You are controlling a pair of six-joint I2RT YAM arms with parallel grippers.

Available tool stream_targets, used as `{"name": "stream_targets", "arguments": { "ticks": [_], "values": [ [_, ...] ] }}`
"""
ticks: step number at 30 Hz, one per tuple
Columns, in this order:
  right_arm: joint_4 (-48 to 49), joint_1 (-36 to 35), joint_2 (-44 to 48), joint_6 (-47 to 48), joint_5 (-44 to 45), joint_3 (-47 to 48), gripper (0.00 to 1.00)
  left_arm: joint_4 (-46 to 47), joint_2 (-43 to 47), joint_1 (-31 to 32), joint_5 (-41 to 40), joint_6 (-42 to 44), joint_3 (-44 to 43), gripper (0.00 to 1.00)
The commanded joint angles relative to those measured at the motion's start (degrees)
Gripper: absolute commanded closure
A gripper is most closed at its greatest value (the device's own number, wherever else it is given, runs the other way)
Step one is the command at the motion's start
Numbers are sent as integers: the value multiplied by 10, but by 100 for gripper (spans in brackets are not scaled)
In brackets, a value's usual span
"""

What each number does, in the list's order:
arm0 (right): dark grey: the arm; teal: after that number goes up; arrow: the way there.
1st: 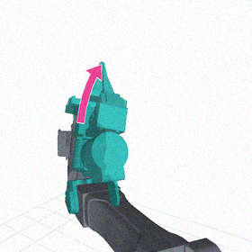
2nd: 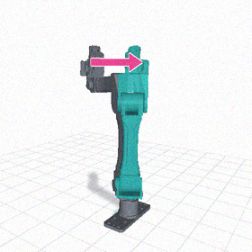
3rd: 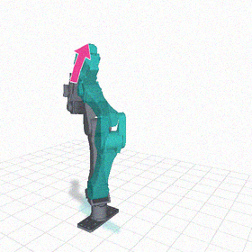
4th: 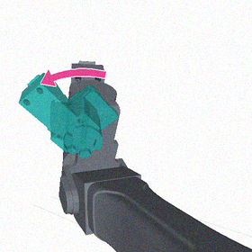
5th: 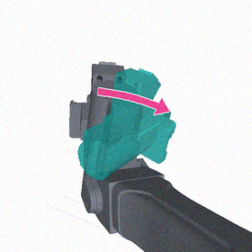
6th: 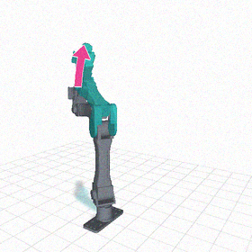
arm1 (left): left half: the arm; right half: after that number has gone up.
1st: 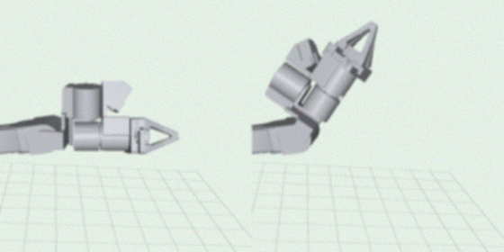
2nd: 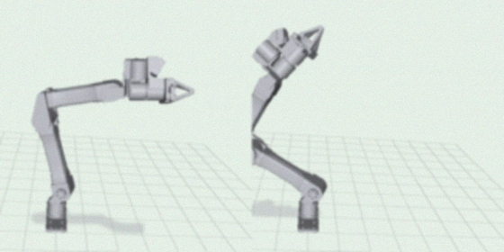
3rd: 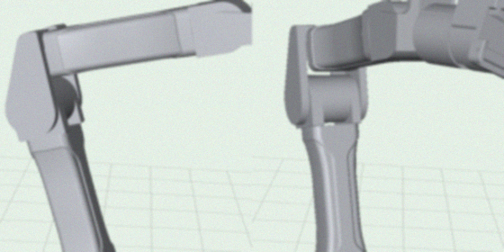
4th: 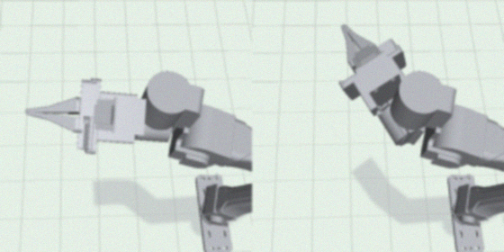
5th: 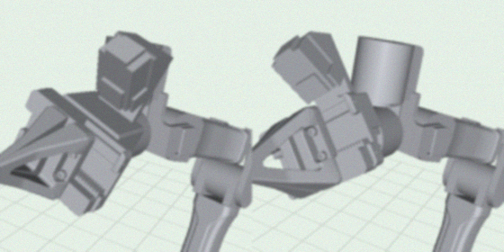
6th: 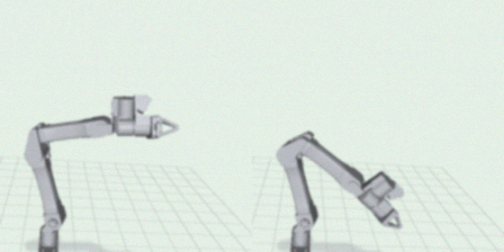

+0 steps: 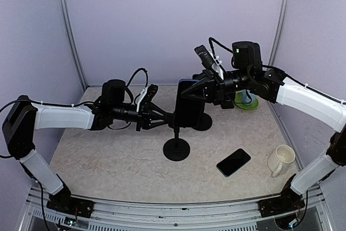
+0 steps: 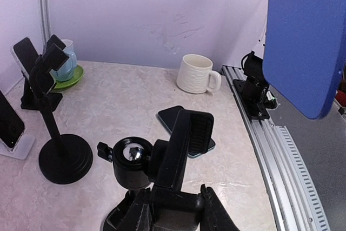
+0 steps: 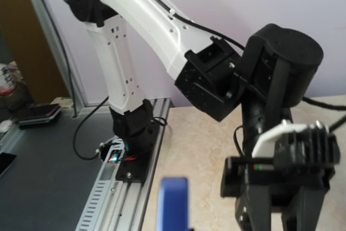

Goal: Place the phone on the phone stand
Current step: Install the phone onto the phone stand.

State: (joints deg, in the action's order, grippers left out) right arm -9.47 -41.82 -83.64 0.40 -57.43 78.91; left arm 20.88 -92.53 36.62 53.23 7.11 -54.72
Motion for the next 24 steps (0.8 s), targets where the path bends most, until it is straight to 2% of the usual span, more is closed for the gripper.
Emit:
{"name": "stream_targets", "arguments": {
  "ticks": [1,10,15,24],
  "values": [
    [41,-1,-24,33,-73,38,100,45,24,22,-54,-60,16,84],
    [-2,-10,-83,129,-222,80,100,55,24,41,-55,-69,26,84],
    [-89,-19,-128,218,-215,123,100,56,26,40,-38,-68,25,84],
    [-206,-19,-208,320,-199,198,100,48,36,42,-9,-55,23,84]
  ]
}}
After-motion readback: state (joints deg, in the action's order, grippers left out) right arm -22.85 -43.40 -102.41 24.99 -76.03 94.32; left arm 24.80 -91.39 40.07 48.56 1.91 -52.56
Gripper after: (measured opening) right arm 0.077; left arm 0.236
